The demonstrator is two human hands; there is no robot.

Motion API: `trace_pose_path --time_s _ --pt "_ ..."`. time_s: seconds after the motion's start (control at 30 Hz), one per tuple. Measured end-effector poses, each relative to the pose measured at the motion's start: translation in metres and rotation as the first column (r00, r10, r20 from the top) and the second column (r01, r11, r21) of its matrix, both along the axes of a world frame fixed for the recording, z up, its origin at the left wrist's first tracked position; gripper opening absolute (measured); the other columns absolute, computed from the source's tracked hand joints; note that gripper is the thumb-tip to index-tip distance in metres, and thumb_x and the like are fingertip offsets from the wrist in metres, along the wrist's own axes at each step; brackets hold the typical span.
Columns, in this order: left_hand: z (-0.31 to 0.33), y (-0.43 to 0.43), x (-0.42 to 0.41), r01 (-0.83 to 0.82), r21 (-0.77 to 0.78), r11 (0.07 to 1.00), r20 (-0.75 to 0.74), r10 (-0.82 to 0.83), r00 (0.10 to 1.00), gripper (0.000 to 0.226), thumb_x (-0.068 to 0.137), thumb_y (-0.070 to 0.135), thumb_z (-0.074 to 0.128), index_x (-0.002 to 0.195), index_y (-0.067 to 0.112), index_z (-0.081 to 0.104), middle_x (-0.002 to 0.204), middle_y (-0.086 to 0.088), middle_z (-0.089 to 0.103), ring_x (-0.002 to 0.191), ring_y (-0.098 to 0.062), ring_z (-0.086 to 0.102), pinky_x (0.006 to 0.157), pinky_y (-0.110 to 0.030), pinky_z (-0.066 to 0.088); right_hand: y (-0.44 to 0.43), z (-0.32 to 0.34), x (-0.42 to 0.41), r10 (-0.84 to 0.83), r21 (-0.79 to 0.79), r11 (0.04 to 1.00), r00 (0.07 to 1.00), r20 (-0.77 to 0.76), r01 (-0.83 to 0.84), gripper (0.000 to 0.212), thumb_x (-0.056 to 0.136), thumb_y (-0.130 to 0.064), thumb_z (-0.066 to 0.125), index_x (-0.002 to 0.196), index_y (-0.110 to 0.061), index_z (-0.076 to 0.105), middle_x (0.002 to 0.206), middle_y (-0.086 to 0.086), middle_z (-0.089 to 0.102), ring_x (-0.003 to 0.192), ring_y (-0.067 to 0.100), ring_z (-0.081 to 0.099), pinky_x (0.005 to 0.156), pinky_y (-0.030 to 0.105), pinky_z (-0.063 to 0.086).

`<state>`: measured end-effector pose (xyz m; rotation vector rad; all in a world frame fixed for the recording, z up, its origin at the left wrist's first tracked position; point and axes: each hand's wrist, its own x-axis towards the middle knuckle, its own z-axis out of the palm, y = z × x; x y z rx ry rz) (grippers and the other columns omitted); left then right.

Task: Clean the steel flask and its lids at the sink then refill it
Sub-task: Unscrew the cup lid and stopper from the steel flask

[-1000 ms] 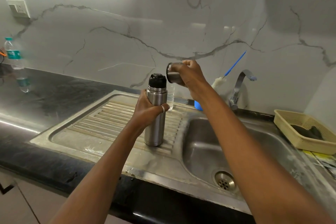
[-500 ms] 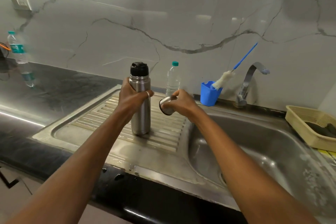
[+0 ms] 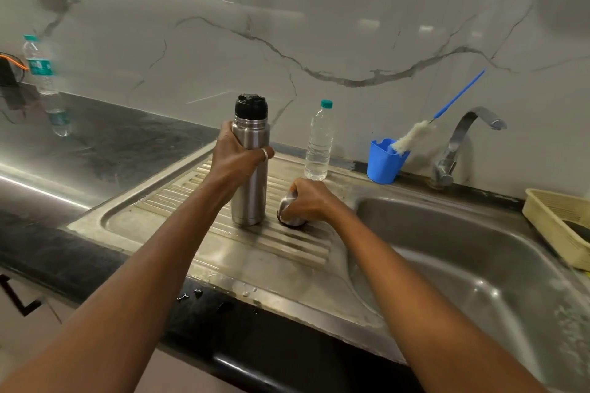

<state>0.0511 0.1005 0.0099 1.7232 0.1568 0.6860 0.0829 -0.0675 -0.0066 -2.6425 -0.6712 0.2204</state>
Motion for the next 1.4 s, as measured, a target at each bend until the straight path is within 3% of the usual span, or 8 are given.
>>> trace_pose_path --time_s 0.27,0.4,0.5,0.73,0.83,1.03,1.27,1.4 --pt "-0.002 -0.001 -0.002 -0.004 0.014 1.0 -0.016 0.004 1.0 0.067 0.073 0.011 0.085 0.128 0.018 0.047 0.109 -0.006 0.062 0.097 -0.019 0.064 0.076 -0.03 0.05 0.005 0.011 0.005 0.046 -0.077 0.996 0.998 -0.038 -0.048 0.053 0.087 -0.028 0.078 0.131 -0.006 0.058 0.126 0.011 0.062 0.113 0.026 0.059 0.094 0.038 0.052" --pt "-0.002 -0.004 -0.004 -0.025 -0.003 1.0 -0.014 0.025 1.0 0.065 0.073 0.01 0.084 0.125 0.017 0.047 0.105 -0.005 0.062 0.094 -0.018 0.063 0.074 -0.029 0.05 0.02 0.048 0.005 -0.089 0.329 0.944 0.978 0.186 0.023 0.021 0.096 -0.006 0.056 0.114 -0.001 0.066 0.1 0.011 0.065 0.092 0.02 0.061 0.083 0.035 0.051" --pt "-0.002 -0.005 -0.004 -0.03 -0.007 1.0 -0.009 0.03 1.0 0.066 0.071 0.011 0.084 0.125 0.019 0.047 0.107 -0.006 0.062 0.097 -0.02 0.064 0.078 -0.034 0.054 0.043 0.084 0.001 -0.211 0.623 0.782 0.929 0.303 -0.026 0.023 0.105 -0.027 0.05 0.096 -0.008 0.061 0.085 0.004 0.061 0.076 0.015 0.057 0.074 0.033 0.049" --pt "0.001 -0.006 -0.012 0.002 -0.071 0.997 0.001 -0.002 1.0 0.076 0.049 0.028 0.079 0.119 0.021 0.049 0.104 -0.009 0.067 0.099 -0.026 0.068 0.087 -0.054 0.059 0.09 0.133 -0.005 -0.052 0.015 0.998 0.689 0.723 0.059 0.073 0.09 -0.083 0.033 0.063 -0.017 0.049 0.066 -0.001 0.05 0.072 0.018 0.059 0.065 0.028 0.041" --pt "0.0 -0.006 -0.012 0.008 -0.07 0.998 0.019 -0.007 1.0 0.079 0.05 0.031 0.079 0.123 0.023 0.049 0.108 -0.008 0.069 0.102 -0.024 0.069 0.088 -0.054 0.059 0.108 0.135 -0.007 0.021 -0.199 0.952 0.601 0.799 0.231 0.078 0.087 -0.087 0.029 0.081 -0.014 0.058 0.078 0.005 0.054 0.077 0.022 0.054 0.067 0.03 0.042" --pt "0.001 -0.005 -0.012 0.016 -0.064 0.998 0.001 -0.016 1.0 0.084 0.044 0.034 0.076 0.122 0.02 0.051 0.103 -0.008 0.068 0.098 -0.026 0.069 0.086 -0.052 0.06 0.103 0.132 -0.001 0.1 -0.199 0.976 0.615 0.782 0.094 0.034 0.094 -0.046 0.045 0.082 -0.018 0.063 0.075 0.001 0.055 0.08 0.021 0.06 0.067 0.029 0.042" --pt "-0.003 0.0 -0.003 0.035 -0.037 0.999 -0.005 -0.036 0.999 0.064 0.068 0.014 0.084 0.122 0.021 0.05 0.107 -0.008 0.064 0.099 -0.022 0.065 0.077 -0.036 0.054 0.083 0.132 0.024 0.275 -0.208 0.961 0.6 0.751 -0.18 0.051 0.095 -0.052 0.049 0.057 -0.018 0.044 0.059 -0.004 0.042 0.069 0.022 0.051 0.067 0.031 0.035" --pt "-0.003 0.002 -0.002 0.052 -0.025 0.998 0.011 -0.052 0.999 0.064 0.073 0.012 0.083 0.125 0.021 0.048 0.11 -0.008 0.063 0.099 -0.021 0.064 0.077 -0.035 0.053 0.071 0.143 0.032 0.425 -0.164 0.903 0.773 0.47 -0.397 0.038 0.099 -0.053 0.055 0.112 -0.02 0.07 0.106 -0.001 0.069 0.096 0.017 0.062 0.079 0.032 0.049"
